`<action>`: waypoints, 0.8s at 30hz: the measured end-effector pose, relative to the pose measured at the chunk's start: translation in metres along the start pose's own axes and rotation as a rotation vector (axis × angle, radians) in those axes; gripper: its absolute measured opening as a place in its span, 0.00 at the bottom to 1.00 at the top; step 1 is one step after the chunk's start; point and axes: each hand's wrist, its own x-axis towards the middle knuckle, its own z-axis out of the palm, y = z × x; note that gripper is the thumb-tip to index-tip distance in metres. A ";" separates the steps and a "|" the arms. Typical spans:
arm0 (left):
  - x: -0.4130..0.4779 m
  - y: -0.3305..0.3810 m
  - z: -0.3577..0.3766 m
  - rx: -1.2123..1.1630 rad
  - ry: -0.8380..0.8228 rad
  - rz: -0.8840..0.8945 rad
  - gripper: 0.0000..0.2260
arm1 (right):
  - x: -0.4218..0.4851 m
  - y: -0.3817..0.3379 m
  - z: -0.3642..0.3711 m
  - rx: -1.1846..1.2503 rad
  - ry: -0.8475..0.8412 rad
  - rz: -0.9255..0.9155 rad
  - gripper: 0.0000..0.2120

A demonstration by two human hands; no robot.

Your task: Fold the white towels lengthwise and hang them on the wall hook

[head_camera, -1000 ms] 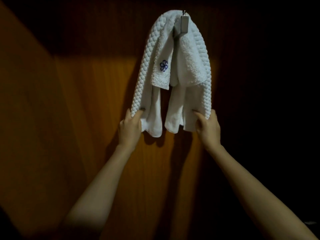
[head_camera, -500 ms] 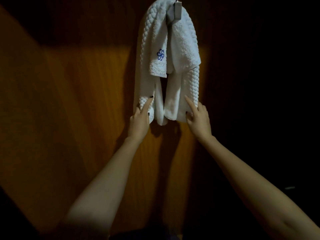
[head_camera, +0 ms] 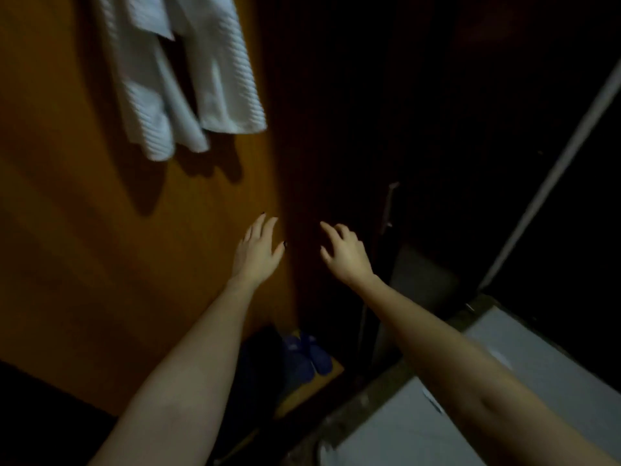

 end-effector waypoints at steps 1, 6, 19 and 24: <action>-0.013 0.013 0.019 0.015 -0.074 0.047 0.26 | -0.026 0.022 0.003 -0.022 -0.042 0.043 0.28; -0.067 0.098 0.116 0.040 -0.416 0.305 0.24 | -0.147 0.128 0.000 -0.078 -0.155 0.358 0.27; -0.125 0.314 0.319 -0.071 -0.831 0.613 0.26 | -0.316 0.355 -0.047 -0.109 -0.184 0.928 0.26; -0.112 0.360 0.413 -0.094 -0.951 0.522 0.26 | -0.313 0.464 -0.039 -0.072 -0.306 0.980 0.27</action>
